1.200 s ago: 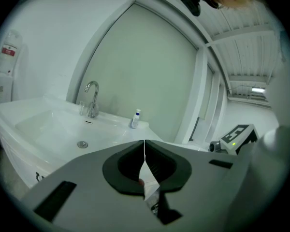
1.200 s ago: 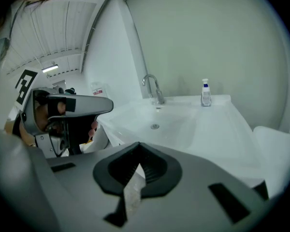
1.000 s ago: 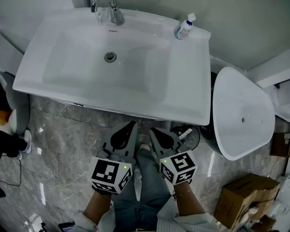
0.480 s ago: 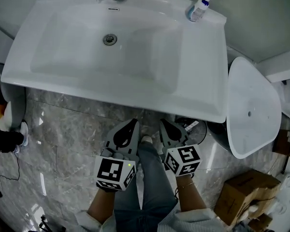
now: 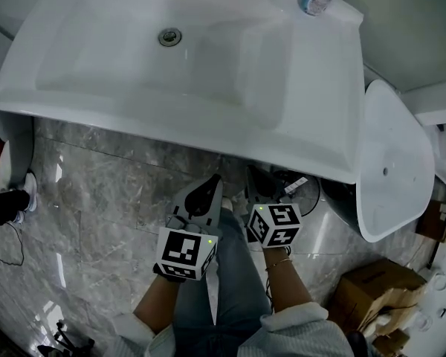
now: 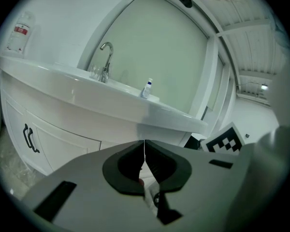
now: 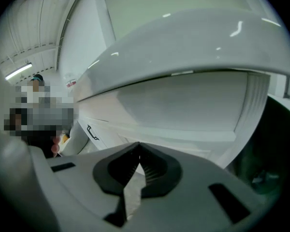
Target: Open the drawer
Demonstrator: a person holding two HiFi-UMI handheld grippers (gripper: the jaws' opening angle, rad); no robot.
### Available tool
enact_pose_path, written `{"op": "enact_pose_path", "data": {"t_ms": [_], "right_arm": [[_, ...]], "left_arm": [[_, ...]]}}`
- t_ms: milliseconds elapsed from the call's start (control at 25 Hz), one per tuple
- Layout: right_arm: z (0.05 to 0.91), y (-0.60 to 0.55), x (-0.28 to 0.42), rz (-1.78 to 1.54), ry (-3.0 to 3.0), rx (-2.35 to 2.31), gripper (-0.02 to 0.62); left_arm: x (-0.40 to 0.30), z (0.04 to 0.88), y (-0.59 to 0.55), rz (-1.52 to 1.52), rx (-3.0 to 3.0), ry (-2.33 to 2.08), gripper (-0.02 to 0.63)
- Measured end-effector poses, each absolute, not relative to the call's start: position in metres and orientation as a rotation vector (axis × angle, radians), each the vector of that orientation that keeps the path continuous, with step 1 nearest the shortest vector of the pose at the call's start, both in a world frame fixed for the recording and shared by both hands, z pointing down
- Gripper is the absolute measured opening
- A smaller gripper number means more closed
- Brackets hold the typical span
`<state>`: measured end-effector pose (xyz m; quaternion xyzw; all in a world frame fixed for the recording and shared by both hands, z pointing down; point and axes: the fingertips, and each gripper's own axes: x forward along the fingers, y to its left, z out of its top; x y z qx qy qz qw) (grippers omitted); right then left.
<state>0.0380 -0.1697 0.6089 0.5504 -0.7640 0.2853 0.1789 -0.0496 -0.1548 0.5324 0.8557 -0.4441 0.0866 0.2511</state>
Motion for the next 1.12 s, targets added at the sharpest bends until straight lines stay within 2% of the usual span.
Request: {"op": "enact_pose_path", "data": {"t_ms": [360,800,1120], "right_arm": [[0.651,-0.176,0.038,0.855,-2.118,1.658,0.02],[0.696,-0.192,0.039,0.949,-2.006,1.689,0.169],[0.724,-0.207,0.047,1.037,-1.882,1.745,0.187]], "left_arm": [[-0.057,0.56,-0.151,0.276,2.311,-1.22,0.02],[-0.073,0.573,-0.149,0.292,2.286,-1.232,0.02],[-0.086,0.576,-0.145,0.314,2.276,-1.242,0.02]]}}
